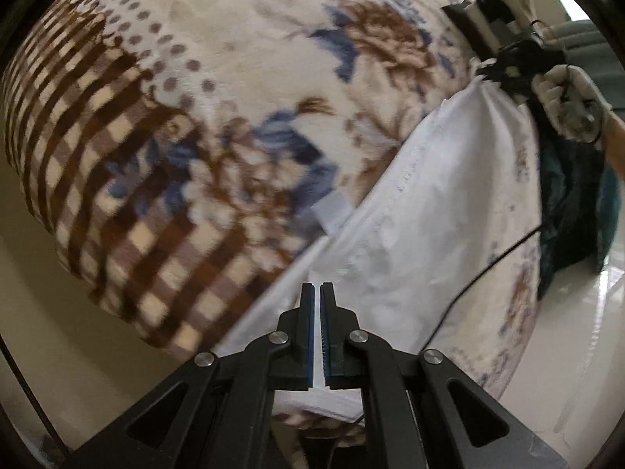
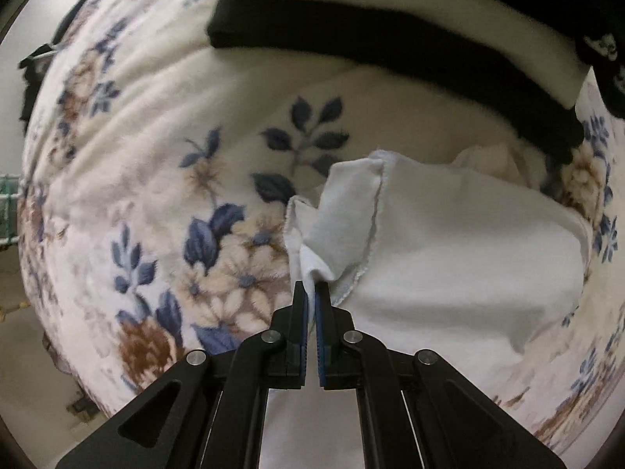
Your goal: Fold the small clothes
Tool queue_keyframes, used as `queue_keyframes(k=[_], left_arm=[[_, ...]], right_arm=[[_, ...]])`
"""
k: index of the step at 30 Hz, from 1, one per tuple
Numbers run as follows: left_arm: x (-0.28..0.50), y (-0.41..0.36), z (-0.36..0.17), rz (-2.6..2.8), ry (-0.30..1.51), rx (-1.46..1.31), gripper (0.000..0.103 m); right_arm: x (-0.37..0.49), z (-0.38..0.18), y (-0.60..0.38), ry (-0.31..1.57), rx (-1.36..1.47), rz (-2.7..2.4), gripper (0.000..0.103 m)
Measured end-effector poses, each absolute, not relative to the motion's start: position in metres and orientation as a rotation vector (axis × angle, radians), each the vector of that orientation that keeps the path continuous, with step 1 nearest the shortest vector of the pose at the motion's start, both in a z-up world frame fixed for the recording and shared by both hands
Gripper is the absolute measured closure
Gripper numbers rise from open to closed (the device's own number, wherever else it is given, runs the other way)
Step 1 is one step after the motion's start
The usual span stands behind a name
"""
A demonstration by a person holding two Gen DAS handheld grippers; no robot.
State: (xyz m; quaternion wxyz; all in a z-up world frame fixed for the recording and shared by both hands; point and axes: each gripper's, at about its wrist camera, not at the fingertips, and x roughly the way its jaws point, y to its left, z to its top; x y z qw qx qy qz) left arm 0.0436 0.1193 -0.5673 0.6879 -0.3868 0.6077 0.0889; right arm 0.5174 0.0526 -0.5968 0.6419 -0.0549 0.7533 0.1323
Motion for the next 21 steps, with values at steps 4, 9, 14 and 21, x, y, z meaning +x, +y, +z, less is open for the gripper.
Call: queue_keyframes(k=[4, 9, 14, 21], left_arm=[[0.034, 0.144, -0.574, 0.174, 1.371, -0.986, 0.098], [0.05, 0.162, -0.547, 0.121, 1.305, -0.958, 0.046], [0.151, 0.157, -0.524, 0.0, 1.223, -0.834, 0.046], [0.36, 0.125, -0.519, -0.145, 1.14, -0.664, 0.046]], right_arm=[[0.522, -0.603, 0.049, 1.761, -0.062, 0.282, 0.095], [0.53, -0.562, 0.005, 1.698, 0.101, 0.324, 0.066], [0.539, -0.529, -0.062, 1.575, 0.044, 0.206, 0.066], [0.555, -0.561, -0.142, 1.563, 0.163, 0.101, 0.066]])
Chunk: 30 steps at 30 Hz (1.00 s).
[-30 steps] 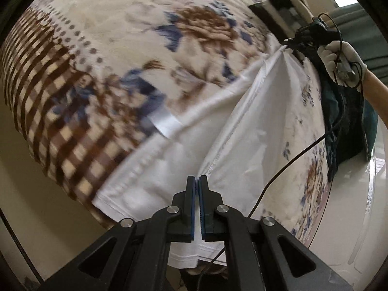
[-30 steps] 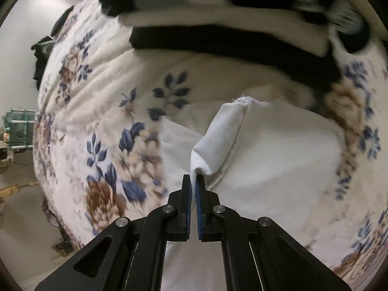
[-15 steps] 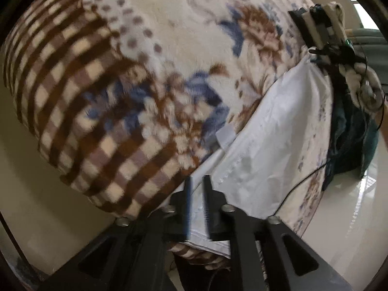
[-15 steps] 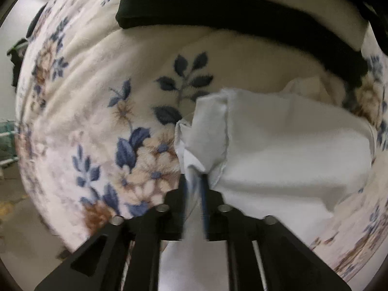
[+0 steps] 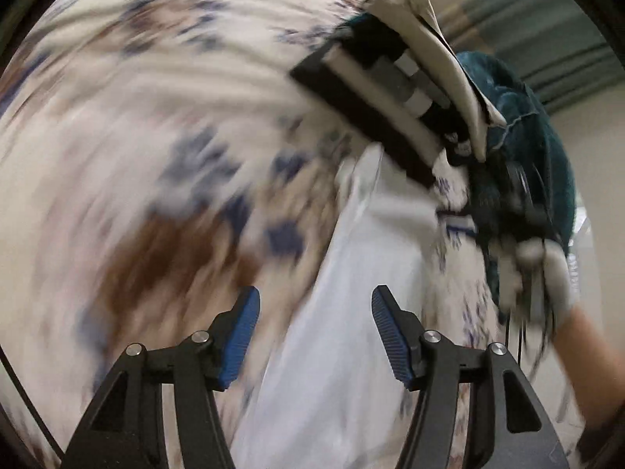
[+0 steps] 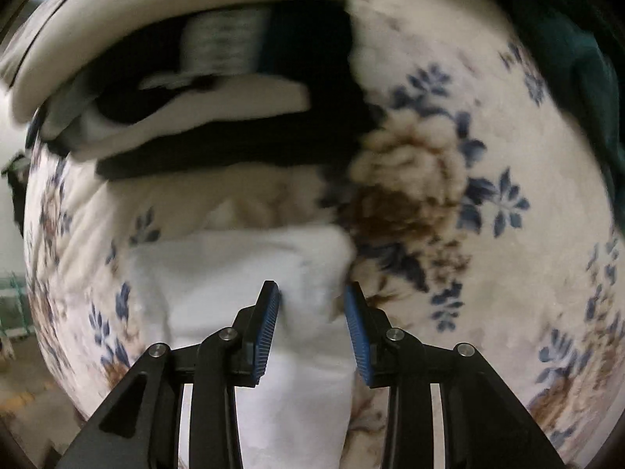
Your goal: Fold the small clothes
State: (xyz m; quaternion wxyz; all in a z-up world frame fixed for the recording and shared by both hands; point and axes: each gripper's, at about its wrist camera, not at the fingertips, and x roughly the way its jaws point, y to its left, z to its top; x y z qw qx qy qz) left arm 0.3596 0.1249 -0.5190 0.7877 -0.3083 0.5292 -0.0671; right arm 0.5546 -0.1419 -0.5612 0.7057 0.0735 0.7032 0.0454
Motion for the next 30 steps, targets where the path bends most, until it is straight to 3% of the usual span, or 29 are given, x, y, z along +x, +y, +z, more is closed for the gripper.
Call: queue_keyframes(k=[6, 11, 13, 14, 15, 20, 21, 22, 26, 30], left_arm=[[0.49, 0.082, -0.552, -0.205, 1.237, -0.519, 0.046], [0.529, 0.065, -0.572, -0.205, 1.285, -0.462, 0.046], [0.529, 0.06, -0.573, -0.213, 1.273, -0.445, 0.052], [0.529, 0.057, -0.573, -0.229, 1.267, -0.441, 0.085], [0.528, 0.053, -0.574, -0.238, 1.278, -0.425, 0.1], [0.538, 0.051, -0.572, -0.244, 1.245, -0.419, 0.101], [0.538, 0.054, -0.571, -0.246, 1.24, -0.433, 0.101], [0.541, 0.056, -0.571, -0.245, 1.239, -0.438, 0.101], [0.553, 0.062, -0.578, -0.234, 1.256, -0.455, 0.101], [0.564, 0.067, -0.598, -0.223, 1.333, -0.523, 0.095]], right_arm=[[0.578, -0.596, -0.169, 1.489, 0.263, 0.218, 0.066], [0.608, -0.602, -0.179, 1.466, 0.36, 0.181, 0.066], [0.608, -0.592, -0.196, 1.458, 0.459, 0.188, 0.066], [0.606, -0.589, -0.203, 1.46, 0.5, 0.206, 0.066], [0.604, -0.588, -0.209, 1.473, 0.527, 0.224, 0.066], [0.593, -0.613, -0.211, 1.608, 0.549, 0.306, 0.067], [0.591, -0.617, -0.212, 1.61, 0.563, 0.306, 0.071], [0.59, -0.618, -0.214, 1.592, 0.582, 0.293, 0.094], [0.598, -0.604, -0.227, 1.474, 0.581, 0.262, 0.094], [0.614, -0.606, -0.222, 1.486, 0.487, 0.244, 0.094]])
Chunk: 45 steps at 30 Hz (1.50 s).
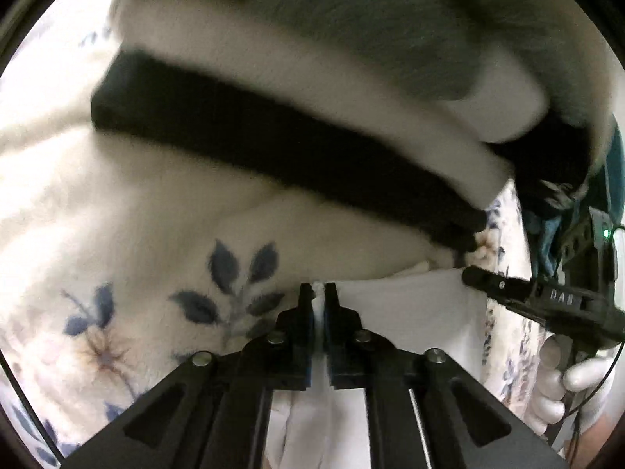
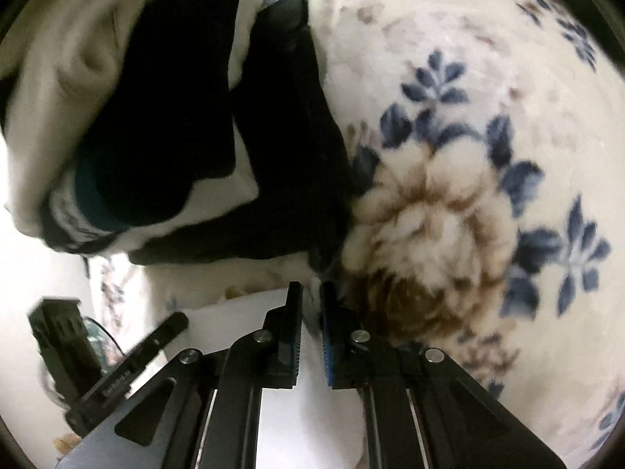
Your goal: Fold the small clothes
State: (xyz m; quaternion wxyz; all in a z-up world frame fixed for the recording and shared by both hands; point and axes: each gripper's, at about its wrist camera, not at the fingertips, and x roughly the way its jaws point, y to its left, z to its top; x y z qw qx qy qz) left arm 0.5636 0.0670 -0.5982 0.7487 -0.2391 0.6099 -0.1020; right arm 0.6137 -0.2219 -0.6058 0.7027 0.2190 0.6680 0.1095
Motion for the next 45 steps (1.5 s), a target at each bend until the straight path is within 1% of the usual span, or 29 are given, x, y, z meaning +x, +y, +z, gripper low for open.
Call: queue_keyframes(k=[1, 2, 3, 4, 5, 6, 7, 11, 16, 21, 25, 28, 31, 33, 34, 35, 36, 37, 38, 42, 45], left_arm=[[0.562, 0.072, -0.597, -0.225, 1.332, -0.551, 0.095], [0.559, 0.077, -0.594, -0.219, 1.327, -0.566, 0.083], [0.554, 0.081, -0.588, -0.216, 1.321, -0.57, 0.065], [0.547, 0.087, -0.579, -0.226, 1.307, -0.577, 0.053], [0.537, 0.094, -0.569, -0.243, 1.282, -0.594, 0.038], [0.526, 0.099, -0.559, -0.26, 1.26, -0.611, 0.037], [0.513, 0.104, -0.549, -0.281, 1.247, -0.627, 0.037], [0.444, 0.121, -0.51, -0.335, 1.24, -0.648, 0.037], [0.333, 0.138, -0.482, -0.319, 1.334, -0.62, 0.037], [0.221, 0.154, -0.499, -0.255, 1.538, -0.602, 0.037], [0.147, 0.152, -0.53, -0.245, 1.687, -0.547, 0.037], [0.101, 0.143, -0.549, -0.265, 1.757, -0.572, 0.039], [0.078, 0.129, -0.559, -0.282, 1.762, -0.582, 0.04], [0.072, 0.117, -0.566, -0.279, 1.768, -0.564, 0.049], [0.072, 0.113, -0.569, -0.282, 1.771, -0.57, 0.05], [0.072, 0.109, -0.573, -0.277, 1.775, -0.567, 0.064], [0.071, 0.104, -0.577, -0.275, 1.772, -0.564, 0.085], [0.072, 0.103, -0.581, -0.28, 1.766, -0.565, 0.094], [0.071, 0.101, -0.58, -0.278, 1.754, -0.563, 0.101], [0.069, 0.111, -0.563, -0.256, 1.675, -0.582, 0.103], [0.066, 0.121, -0.555, -0.235, 1.653, -0.598, 0.103]], right_arm=[[0.618, -0.611, -0.219, 1.517, 0.464, 0.248, 0.093], [0.621, -0.613, -0.219, 1.541, 0.457, 0.248, 0.087], [0.623, -0.613, -0.222, 1.552, 0.467, 0.251, 0.081], [0.622, -0.609, -0.224, 1.55, 0.487, 0.252, 0.066], [0.619, -0.603, -0.231, 1.535, 0.515, 0.26, 0.058], [0.613, -0.596, -0.239, 1.517, 0.544, 0.271, 0.046], [0.606, -0.589, -0.244, 1.505, 0.56, 0.279, 0.043], [0.551, -0.557, -0.272, 1.491, 0.598, 0.306, 0.043], [0.446, -0.523, -0.295, 1.561, 0.64, 0.324, 0.043], [0.313, -0.501, -0.288, 1.704, 0.669, 0.286, 0.043], [0.207, -0.507, -0.265, 1.815, 0.68, 0.214, 0.043], [0.142, -0.525, -0.251, 1.861, 0.721, 0.125, 0.043], [0.092, -0.545, -0.231, 1.867, 0.729, 0.045, 0.043], [0.066, -0.556, -0.22, 1.858, 0.722, -0.002, 0.045], [0.059, -0.56, -0.215, 1.858, 0.723, -0.017, 0.05], [0.052, -0.563, -0.211, 1.861, 0.719, -0.035, 0.055], [0.045, -0.564, -0.208, 1.858, 0.711, -0.05, 0.055], [0.043, -0.567, -0.206, 1.856, 0.709, -0.054, 0.055], [0.044, -0.569, -0.203, 1.857, 0.71, -0.054, 0.055], [0.038, -0.577, -0.199, 1.871, 0.682, -0.056, 0.055], [0.038, -0.582, -0.188, 1.88, 0.681, -0.062, 0.055]])
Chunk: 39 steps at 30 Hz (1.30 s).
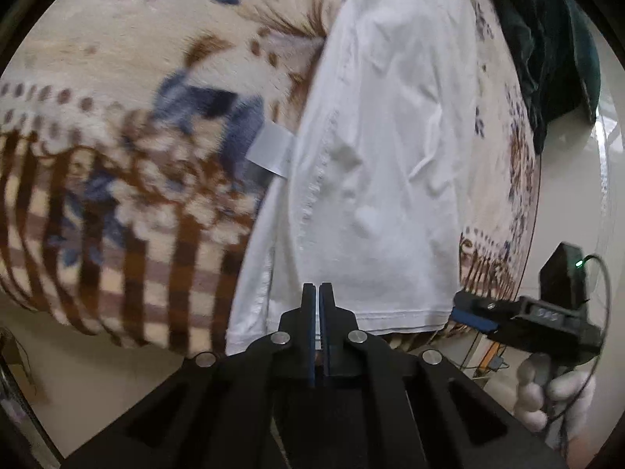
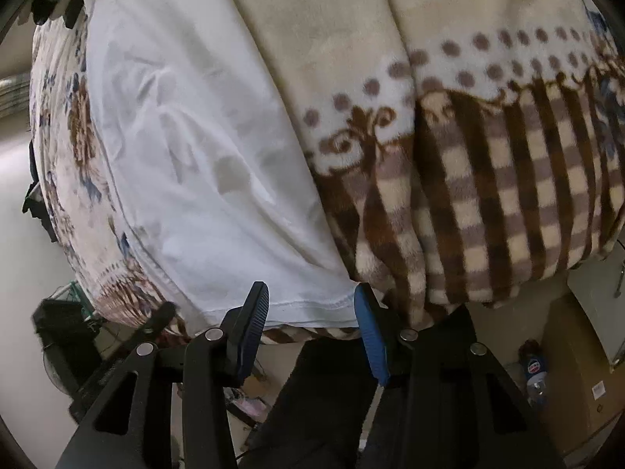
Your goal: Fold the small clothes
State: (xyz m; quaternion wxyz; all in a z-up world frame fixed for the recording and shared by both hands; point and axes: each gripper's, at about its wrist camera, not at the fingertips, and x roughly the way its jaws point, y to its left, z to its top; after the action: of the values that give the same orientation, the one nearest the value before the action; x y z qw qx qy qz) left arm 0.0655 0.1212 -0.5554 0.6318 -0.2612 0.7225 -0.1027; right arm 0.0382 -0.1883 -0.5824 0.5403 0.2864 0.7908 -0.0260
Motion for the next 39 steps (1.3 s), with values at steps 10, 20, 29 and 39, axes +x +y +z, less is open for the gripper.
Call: queue_keyframes(k=[10, 20, 29, 39], left_arm=[[0.061, 0.136, -0.573, -0.255, 1.723, -0.754, 0.066], [0.06, 0.1, -0.568, -0.254, 1.662, -0.631, 0.102], [0.052, 0.135, -0.563, -0.163, 1.658, -0.619, 0.102], [0.052, 0.14, -0.567, -0.154, 1.676, -0.578, 0.102]], right_arm=[[0.023, -0.585, -0.191, 1.876, 0.69, -0.082, 0.055], [0.023, -0.587, -0.195, 1.883, 0.675, -0.089, 0.055], [0.018, -0.587, -0.207, 1.856, 0.768, -0.071, 0.055], [0.023, -0.584, -0.218, 1.841, 0.784, -0.058, 0.055]])
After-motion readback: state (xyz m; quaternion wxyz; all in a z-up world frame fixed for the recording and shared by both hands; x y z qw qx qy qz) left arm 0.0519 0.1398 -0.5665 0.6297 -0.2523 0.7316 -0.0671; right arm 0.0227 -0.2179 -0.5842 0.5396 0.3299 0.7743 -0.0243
